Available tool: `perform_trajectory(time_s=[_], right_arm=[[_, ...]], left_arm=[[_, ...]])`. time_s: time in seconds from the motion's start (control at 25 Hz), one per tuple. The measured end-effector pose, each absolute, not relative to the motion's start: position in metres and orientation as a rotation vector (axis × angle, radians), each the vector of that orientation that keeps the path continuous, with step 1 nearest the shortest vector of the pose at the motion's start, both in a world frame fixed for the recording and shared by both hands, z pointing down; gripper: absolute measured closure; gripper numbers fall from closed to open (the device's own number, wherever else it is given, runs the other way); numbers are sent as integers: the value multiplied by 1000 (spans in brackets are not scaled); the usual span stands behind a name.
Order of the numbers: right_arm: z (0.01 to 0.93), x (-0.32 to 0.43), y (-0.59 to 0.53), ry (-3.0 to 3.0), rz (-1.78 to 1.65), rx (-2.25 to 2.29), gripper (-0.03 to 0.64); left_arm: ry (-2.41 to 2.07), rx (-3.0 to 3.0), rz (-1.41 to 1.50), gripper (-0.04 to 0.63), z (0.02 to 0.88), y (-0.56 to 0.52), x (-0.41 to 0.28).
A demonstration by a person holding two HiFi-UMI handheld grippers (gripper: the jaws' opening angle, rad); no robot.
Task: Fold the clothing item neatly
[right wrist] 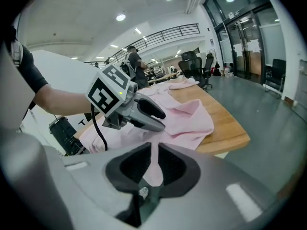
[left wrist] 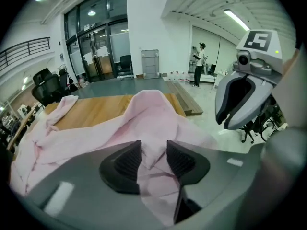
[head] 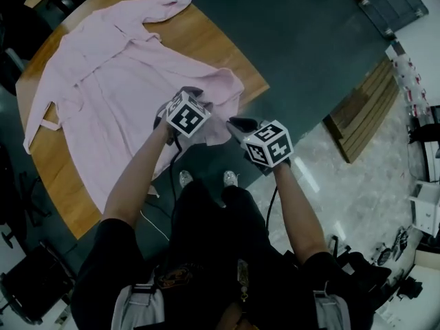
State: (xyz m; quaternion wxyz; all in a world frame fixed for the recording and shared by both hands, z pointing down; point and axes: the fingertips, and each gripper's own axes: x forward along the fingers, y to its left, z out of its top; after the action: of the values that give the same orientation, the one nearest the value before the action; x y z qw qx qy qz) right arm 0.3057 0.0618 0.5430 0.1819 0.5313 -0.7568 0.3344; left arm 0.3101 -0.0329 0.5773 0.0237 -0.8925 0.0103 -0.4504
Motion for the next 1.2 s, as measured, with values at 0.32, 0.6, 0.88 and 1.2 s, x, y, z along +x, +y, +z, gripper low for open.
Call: perform_trajectory(time_s=[0.32, 0.6, 0.88, 1.2], right_arm=[[548, 304, 70, -2097, 987, 1567, 581], [540, 308, 78, -2131, 950, 1507, 581], [528, 292, 73, -2221, 841, 1321, 581], [522, 253, 64, -2296, 706, 1050, 581]], left_arm=[[31, -2744, -1433, 572, 573, -36, 310], [256, -2986, -1315, 572, 525, -27, 286], [605, -3104, -1216, 574, 491, -2, 227], [1135, -3146, -1127, 574, 476, 31, 131]])
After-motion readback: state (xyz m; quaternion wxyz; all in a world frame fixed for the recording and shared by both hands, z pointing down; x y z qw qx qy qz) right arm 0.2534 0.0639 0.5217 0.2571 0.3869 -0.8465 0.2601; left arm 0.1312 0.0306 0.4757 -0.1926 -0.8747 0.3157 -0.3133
